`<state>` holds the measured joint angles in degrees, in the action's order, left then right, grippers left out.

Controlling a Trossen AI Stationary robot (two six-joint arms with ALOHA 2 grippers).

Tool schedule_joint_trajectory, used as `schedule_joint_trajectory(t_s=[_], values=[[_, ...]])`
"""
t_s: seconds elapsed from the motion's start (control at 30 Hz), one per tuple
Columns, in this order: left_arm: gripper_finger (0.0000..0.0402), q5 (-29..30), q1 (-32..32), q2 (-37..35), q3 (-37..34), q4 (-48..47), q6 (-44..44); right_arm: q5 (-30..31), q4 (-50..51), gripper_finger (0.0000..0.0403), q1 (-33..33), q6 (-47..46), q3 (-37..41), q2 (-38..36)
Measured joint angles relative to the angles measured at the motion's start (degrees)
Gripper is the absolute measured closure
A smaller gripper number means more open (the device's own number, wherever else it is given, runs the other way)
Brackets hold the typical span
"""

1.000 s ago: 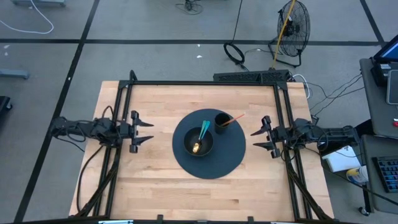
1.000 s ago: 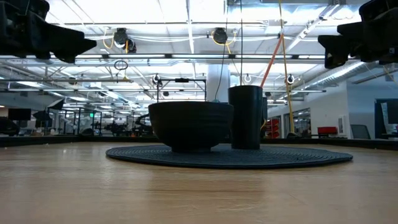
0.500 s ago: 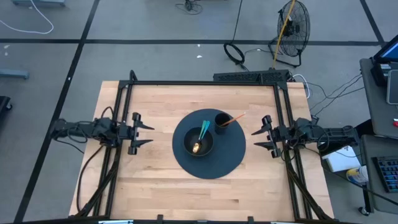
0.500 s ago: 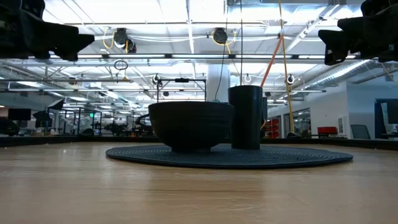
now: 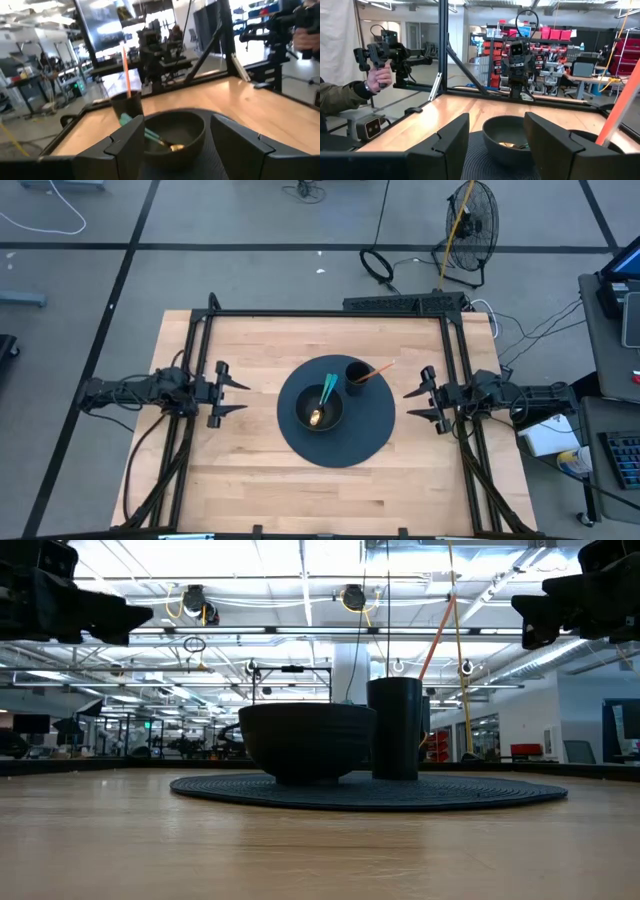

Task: Pick & Place Utensil
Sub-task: Return to Home Position

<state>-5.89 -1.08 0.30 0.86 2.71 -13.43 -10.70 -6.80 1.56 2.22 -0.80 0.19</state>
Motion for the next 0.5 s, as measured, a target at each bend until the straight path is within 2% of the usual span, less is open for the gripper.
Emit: schedule_joint_trajectory(t_s=[0.2,0.5], values=[[0.0169,0.6,0.0,0.0,0.0,-1.2,0.3,0.1,0.2,0.0216,0.0,0.0,0.0,0.0],[0.0169,4.8,0.0,0.0,0.1,-1.8,0.0,0.1,2.1,0.0216,0.0,-0.5,0.0,0.0]])
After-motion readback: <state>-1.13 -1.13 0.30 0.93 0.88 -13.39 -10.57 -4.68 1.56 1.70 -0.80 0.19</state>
